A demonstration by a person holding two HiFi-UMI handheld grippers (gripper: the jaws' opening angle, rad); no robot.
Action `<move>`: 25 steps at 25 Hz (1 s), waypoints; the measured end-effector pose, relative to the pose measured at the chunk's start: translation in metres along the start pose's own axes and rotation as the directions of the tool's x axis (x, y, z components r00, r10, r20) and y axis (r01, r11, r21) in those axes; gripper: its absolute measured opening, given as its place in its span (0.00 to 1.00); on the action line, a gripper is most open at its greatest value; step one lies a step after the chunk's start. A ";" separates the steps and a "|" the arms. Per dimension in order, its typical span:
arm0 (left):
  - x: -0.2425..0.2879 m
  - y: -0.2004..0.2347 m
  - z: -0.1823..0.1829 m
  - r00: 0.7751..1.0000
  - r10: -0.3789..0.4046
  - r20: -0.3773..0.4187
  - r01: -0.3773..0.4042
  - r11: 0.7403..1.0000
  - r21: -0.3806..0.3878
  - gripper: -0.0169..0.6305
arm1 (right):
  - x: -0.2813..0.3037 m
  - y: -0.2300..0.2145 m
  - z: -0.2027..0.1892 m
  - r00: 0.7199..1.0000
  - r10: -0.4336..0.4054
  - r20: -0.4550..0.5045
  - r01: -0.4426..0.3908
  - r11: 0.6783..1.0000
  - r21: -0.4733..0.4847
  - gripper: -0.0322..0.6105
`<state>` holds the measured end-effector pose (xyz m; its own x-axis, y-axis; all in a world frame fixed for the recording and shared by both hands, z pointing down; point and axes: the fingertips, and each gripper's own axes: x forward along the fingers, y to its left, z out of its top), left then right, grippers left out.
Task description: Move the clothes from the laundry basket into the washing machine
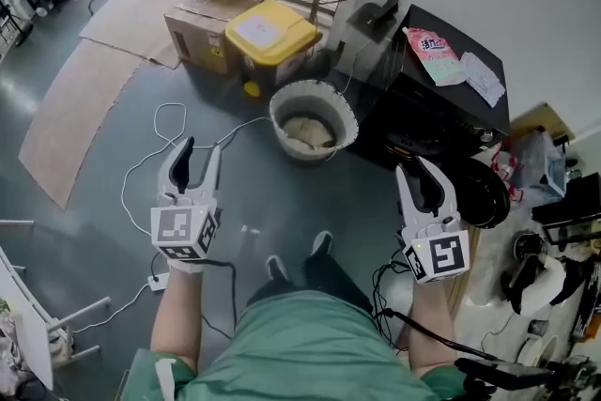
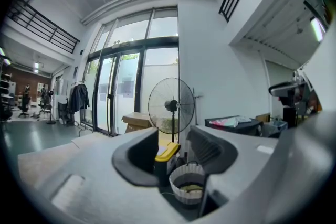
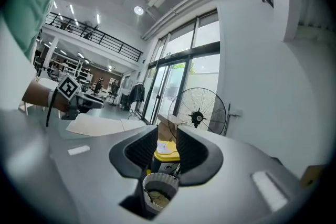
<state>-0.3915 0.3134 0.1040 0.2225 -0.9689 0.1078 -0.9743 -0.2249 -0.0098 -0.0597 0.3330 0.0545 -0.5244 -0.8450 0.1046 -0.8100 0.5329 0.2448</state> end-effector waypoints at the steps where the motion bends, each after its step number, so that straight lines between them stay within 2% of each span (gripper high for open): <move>1: 0.004 0.000 -0.001 1.000 -0.002 -0.003 0.002 1.000 0.000 0.32 | 0.003 -0.003 -0.003 1.000 0.000 0.004 0.000 1.000 0.020 0.20; 8: 0.040 -0.011 -0.002 0.999 -0.005 -0.035 0.006 1.000 0.013 0.32 | 0.032 -0.036 -0.030 1.000 0.000 -0.009 0.001 0.994 0.109 0.20; 14: 0.094 -0.026 0.004 0.998 0.004 -0.065 -0.002 0.999 0.037 0.32 | 0.075 -0.085 -0.051 1.000 0.009 0.002 -0.009 0.993 0.119 0.20; 25: 0.189 -0.061 0.000 0.989 0.057 -0.139 -0.051 0.998 0.040 0.32 | 0.149 -0.162 -0.092 0.993 0.116 0.010 -0.116 0.977 0.178 0.20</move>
<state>-0.2899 0.1438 0.1251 0.1602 -0.9563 0.2445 -0.9824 -0.1787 -0.0552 0.0177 0.1169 0.1189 -0.6178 -0.7768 0.1224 -0.7772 0.6268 0.0551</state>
